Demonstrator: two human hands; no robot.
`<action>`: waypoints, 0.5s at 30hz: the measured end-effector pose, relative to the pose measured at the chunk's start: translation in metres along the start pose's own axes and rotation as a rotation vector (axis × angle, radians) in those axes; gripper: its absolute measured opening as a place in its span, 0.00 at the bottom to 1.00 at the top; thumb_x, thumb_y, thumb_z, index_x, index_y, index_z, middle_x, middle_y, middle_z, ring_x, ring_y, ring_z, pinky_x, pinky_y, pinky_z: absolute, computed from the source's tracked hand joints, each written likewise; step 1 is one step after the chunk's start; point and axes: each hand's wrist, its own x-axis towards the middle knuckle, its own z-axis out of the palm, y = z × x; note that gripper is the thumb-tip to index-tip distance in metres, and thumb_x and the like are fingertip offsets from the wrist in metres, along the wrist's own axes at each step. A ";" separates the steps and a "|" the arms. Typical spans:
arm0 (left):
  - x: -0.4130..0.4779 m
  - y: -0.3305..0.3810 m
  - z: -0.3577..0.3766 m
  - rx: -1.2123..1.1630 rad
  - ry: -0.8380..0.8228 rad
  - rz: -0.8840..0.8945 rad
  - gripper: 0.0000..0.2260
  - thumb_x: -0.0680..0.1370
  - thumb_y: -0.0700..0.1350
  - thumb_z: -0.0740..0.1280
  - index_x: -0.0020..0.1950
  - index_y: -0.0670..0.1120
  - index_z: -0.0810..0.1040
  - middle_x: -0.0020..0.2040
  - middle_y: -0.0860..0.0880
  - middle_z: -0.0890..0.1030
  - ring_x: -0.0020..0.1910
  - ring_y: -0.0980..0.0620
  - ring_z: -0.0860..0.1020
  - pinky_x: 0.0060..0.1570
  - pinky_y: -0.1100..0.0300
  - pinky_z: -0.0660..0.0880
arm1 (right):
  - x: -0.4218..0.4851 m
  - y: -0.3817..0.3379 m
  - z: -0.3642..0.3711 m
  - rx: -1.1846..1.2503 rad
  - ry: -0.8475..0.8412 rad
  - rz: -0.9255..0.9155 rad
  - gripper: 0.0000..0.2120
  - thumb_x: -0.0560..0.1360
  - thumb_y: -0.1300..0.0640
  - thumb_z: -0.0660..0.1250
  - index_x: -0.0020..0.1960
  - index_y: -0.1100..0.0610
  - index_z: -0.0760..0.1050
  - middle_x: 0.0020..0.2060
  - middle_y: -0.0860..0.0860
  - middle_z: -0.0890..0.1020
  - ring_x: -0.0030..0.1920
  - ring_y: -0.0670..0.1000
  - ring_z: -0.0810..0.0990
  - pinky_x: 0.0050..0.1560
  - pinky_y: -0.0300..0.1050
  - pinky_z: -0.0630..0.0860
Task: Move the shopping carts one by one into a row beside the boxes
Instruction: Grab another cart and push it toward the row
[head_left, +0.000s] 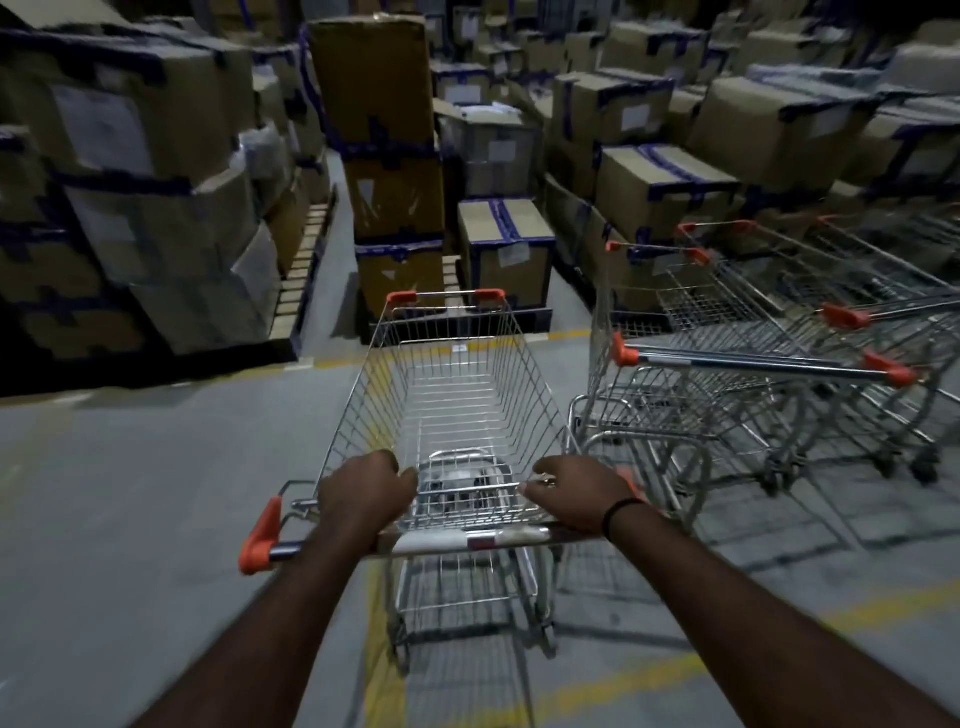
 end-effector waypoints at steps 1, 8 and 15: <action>0.003 0.013 -0.001 -0.012 0.017 0.032 0.18 0.77 0.61 0.61 0.54 0.49 0.81 0.53 0.47 0.84 0.53 0.44 0.81 0.52 0.54 0.76 | 0.001 0.002 -0.004 0.022 0.030 0.003 0.27 0.76 0.36 0.64 0.69 0.51 0.76 0.66 0.50 0.80 0.66 0.53 0.77 0.63 0.46 0.73; 0.009 0.122 -0.008 -0.104 -0.060 0.293 0.23 0.77 0.64 0.64 0.66 0.53 0.78 0.60 0.50 0.83 0.61 0.48 0.79 0.55 0.54 0.76 | -0.013 0.044 -0.049 0.135 0.201 0.029 0.25 0.77 0.37 0.65 0.67 0.51 0.78 0.63 0.49 0.82 0.63 0.52 0.79 0.59 0.45 0.74; -0.002 0.270 -0.003 -0.090 -0.083 0.545 0.22 0.76 0.65 0.64 0.65 0.55 0.79 0.62 0.52 0.82 0.60 0.50 0.79 0.52 0.56 0.76 | -0.055 0.154 -0.103 0.240 0.301 0.158 0.28 0.72 0.33 0.63 0.64 0.48 0.80 0.58 0.46 0.84 0.61 0.49 0.80 0.58 0.46 0.77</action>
